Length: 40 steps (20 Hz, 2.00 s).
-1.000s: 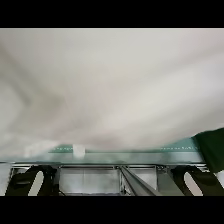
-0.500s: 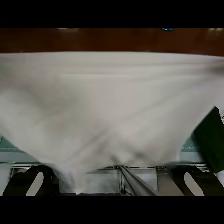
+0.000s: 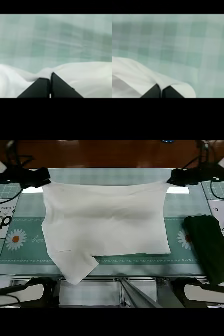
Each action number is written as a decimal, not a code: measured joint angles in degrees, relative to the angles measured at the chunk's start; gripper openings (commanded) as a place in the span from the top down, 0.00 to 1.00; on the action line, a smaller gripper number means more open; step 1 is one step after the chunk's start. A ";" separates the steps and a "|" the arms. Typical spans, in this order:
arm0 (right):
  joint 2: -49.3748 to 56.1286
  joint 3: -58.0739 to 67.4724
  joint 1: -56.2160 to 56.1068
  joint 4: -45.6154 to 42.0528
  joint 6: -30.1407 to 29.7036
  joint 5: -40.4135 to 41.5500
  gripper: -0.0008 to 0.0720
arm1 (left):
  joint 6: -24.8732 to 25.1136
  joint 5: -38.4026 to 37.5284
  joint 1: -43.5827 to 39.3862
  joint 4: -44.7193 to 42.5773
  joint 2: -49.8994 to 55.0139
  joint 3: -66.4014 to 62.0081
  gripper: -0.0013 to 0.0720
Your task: Fold the shirts.
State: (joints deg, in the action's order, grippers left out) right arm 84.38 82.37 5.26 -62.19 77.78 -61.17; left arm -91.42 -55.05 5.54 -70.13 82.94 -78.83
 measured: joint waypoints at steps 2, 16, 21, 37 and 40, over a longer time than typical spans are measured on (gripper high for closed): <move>6.97 4.22 0.00 0.90 0.31 1.75 0.96 | 0.20 0.83 0.55 3.15 8.20 -3.96 0.96; 18.23 15.19 3.41 -0.98 2.58 -19.26 0.95 | 7.10 -21.81 9.22 9.07 14.10 -12.76 0.96; 18.27 9.35 2.93 -1.42 1.51 -20.87 0.96 | 10.12 -25.07 10.03 8.76 12.50 -2.36 0.96; 19.89 6.80 2.16 -4.63 1.01 -24.59 0.94 | 13.81 -26.75 12.37 8.02 12.68 5.88 0.95; 20.83 6.80 1.99 -5.25 1.68 -24.70 0.42 | 13.79 -26.84 12.46 7.89 13.09 5.90 0.29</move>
State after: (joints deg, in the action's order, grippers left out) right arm 105.21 89.17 7.25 -67.44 79.46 -85.86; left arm -77.62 -81.89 18.00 -62.24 96.03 -72.93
